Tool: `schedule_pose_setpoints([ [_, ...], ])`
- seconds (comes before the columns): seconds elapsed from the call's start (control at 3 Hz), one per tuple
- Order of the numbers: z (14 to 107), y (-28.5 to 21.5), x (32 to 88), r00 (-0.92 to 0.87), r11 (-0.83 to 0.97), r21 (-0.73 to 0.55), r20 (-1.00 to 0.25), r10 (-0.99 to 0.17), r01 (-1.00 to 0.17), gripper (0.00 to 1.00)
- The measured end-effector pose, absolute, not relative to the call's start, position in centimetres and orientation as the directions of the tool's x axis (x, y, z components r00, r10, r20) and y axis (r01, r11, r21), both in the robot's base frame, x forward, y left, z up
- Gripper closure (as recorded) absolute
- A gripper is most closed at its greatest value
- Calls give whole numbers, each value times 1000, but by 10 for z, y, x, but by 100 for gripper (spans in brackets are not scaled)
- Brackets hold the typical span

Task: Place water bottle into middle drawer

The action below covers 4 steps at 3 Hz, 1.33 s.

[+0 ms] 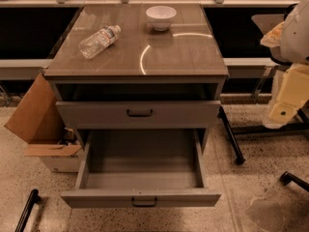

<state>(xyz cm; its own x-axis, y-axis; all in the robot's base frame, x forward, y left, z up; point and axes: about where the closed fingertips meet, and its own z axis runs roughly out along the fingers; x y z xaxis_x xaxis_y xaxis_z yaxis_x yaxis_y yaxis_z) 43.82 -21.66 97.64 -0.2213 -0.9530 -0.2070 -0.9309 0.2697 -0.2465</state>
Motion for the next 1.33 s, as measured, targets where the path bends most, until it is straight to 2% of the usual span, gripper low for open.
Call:
schedule_pose_setpoints([
  [0.33,977,-216,439,-219,269,-250,-209,-953,-930,0],
  [0.67,987,-195,467,-145,210,-286,-232,-962,-935,0],
  [1.0,996,-142,516,-2,86,-317,-256,-967,-944,0],
  [1.33,990,-94,547,40,50,-293,-292,-956,-955,0],
])
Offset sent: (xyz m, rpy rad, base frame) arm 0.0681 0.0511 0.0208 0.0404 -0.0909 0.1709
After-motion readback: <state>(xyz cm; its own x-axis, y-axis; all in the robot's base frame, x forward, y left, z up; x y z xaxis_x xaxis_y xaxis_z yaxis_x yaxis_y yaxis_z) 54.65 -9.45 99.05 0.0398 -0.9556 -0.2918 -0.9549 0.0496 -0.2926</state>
